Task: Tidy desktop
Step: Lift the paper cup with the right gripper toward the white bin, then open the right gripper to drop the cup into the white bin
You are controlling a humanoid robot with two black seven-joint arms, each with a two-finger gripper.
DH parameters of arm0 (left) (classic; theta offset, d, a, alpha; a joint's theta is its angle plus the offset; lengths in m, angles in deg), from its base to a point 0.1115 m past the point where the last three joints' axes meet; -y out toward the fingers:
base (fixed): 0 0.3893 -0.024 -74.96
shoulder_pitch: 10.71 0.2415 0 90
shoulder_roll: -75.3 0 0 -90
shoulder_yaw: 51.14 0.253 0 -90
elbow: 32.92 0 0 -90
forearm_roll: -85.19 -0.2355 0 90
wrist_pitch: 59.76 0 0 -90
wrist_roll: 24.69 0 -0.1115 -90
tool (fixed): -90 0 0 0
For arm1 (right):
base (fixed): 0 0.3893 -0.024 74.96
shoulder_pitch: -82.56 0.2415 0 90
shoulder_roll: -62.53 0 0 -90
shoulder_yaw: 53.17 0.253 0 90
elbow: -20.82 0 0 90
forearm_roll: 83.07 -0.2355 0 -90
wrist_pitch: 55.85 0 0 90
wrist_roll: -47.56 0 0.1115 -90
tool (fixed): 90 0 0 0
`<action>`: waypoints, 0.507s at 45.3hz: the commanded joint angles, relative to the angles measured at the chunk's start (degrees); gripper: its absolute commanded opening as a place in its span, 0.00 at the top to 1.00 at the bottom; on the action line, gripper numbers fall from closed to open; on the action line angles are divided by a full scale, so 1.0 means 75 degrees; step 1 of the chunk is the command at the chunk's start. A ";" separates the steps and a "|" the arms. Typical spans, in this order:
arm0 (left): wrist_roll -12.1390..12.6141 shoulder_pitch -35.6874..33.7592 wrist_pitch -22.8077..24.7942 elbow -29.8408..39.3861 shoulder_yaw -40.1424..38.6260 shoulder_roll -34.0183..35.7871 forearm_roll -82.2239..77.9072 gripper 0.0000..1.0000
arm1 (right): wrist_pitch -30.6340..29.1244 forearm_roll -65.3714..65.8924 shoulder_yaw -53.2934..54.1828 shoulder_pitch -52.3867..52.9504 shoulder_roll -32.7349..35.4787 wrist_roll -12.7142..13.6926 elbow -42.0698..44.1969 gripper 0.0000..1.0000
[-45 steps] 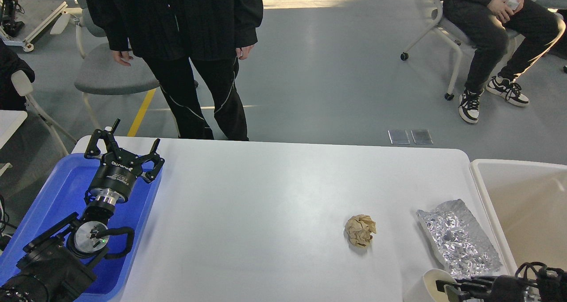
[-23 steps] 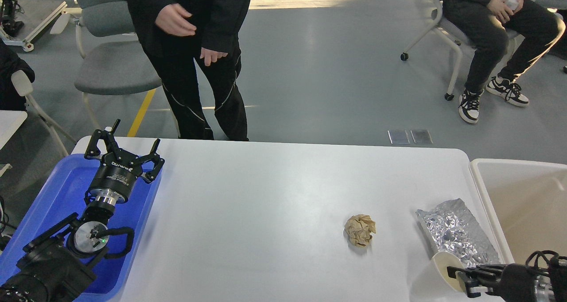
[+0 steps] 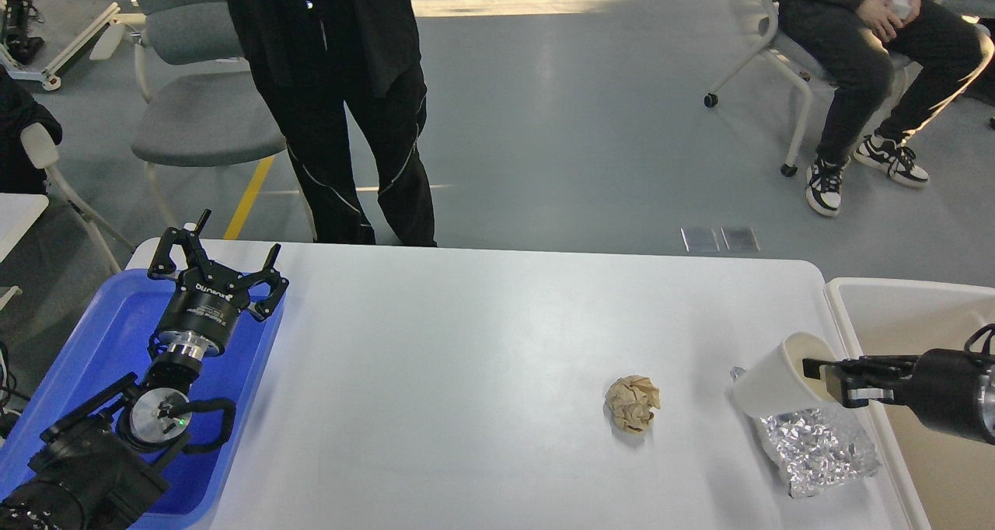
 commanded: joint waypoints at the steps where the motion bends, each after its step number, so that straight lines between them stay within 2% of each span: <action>1: 0.0000 0.0000 -0.0002 0.0001 -0.0001 0.0012 0.0003 0.00 | -0.1323 -0.0621 0.0042 0.1517 0.0570 0.0034 -0.0263 1.00; 14: 0.0000 0.0000 -0.0002 0.0001 -0.0001 0.0001 0.0003 0.00 | -0.2976 -0.0704 0.0030 0.3345 0.0782 0.0209 -0.0380 1.00; 23: 0.0000 0.0000 -0.0002 0.0001 -0.0001 0.0001 0.0003 0.00 | -0.3200 -0.0715 -0.0075 0.3792 0.0805 0.0245 -0.0356 1.00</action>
